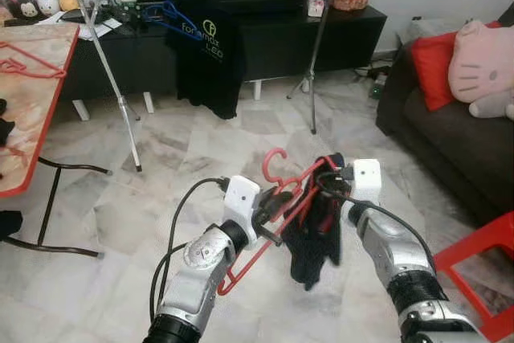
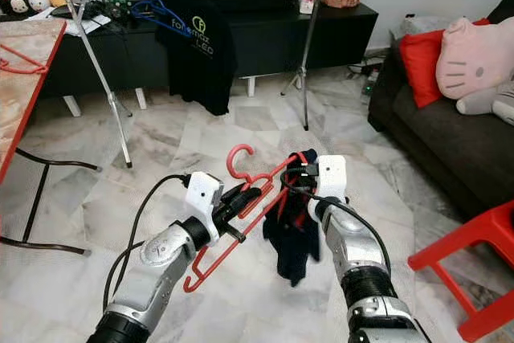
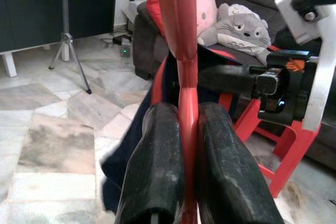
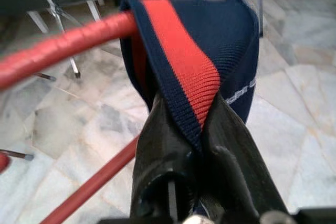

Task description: Hang hanger

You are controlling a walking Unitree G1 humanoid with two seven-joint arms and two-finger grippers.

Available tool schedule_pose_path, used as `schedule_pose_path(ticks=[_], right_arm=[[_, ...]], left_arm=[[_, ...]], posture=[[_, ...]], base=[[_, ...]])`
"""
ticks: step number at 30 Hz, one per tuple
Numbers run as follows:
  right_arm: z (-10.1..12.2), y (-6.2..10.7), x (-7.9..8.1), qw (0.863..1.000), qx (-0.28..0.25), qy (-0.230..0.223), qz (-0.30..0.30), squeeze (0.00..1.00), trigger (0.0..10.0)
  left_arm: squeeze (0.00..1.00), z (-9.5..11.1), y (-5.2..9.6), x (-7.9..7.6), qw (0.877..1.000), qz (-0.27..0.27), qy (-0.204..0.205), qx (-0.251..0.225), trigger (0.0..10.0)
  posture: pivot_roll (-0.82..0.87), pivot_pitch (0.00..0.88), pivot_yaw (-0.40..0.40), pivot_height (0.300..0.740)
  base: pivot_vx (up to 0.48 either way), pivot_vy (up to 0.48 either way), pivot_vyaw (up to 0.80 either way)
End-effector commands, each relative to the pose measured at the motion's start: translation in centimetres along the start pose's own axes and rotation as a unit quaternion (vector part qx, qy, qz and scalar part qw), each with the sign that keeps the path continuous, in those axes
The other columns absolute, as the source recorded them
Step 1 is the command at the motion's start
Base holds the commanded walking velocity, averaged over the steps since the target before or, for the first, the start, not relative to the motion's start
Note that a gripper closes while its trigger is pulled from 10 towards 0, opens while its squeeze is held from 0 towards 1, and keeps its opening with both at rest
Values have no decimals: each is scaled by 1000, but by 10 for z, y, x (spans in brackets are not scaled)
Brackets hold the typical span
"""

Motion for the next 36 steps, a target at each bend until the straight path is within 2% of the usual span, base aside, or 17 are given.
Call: schedule_pose_path(ticks=[1, 5, 8, 11, 13, 18, 24, 26, 28, 36], right_arm=[[9, 2, -3, 1000, -21, 4, -3, 0, 10000], [14, 4, -14, 999, -28, 24, -27, 0, 10000], [25, 5, -21, 995, -39, 85, -42, 0, 10000], [42, 5, -31, 990, -51, 119, -62, 0, 10000], [56, 3, -35, 983, -57, 160, -67, 0, 10000], [70, 1, -39, 980, -63, 173, -76, 0, 10000], [78, -4, -32, 980, -73, 174, -61, 0, 10000], [79, -6, -11, 987, -91, 134, 2, 0, 10000], [79, -6, 1, 989, -98, 106, 43, 0, 10000], [66, -4, 14, 985, -78, 111, 103, 0, 10000]], left_arm=[[0, 11, -4, -2, 1000, -5, -3, -21, 10000], [0, 5, -2, -5, 1000, -16, -9, -5, 10000], [0, 0, 1, -8, 999, -32, -11, 7, 10000], [0, -8, 5, -12, 998, -49, -18, 24, 10000], [0, -12, 8, -13, 998, -56, -22, 33, 10000], [0, -14, 11, -12, 997, -59, -23, 37, 10000], [0, -14, 14, -9, 997, -61, -24, 38, 10000], [0, -10, 13, -7, 998, -56, -19, 28, 10000], [0, -8, 12, -6, 998, -55, -19, 23, 10000], [0, 0, 9, -8, 998, -54, -13, 4, 10000]], posture=[[-26, 0, -68, 740], [-26, 0, -68, 740], [-28, 0, -64, 740], [-32, 0, -61, 740], [-32, 0, -61, 740], [-33, 0, -60, 740], [-28, 0, -61, 740], [-27, 0, -61, 740], [-27, 0, -59, 740], [-30, 0, -59, 740]], base=[[0, 0, 0], [0, 0, 0], [0, 0, 0], [0, 0, 0], [0, 0, 0], [0, 0, 0], [0, 0, 0], [0, 0, 0], [0, 0, 0], [0, 0, 0]])
Point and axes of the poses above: a point about 5 cm out from each wrist's last joint towards the gripper, its own y axis pointing back from the gripper into the wrist, its own z axis along the axis of the wrist's last joint, x = y × z, the point moved 5 cm from there along -y, pointing out of the wrist towards the gripper, and after that the axes turned 9 degrees about -y, right-handed, at the moved point
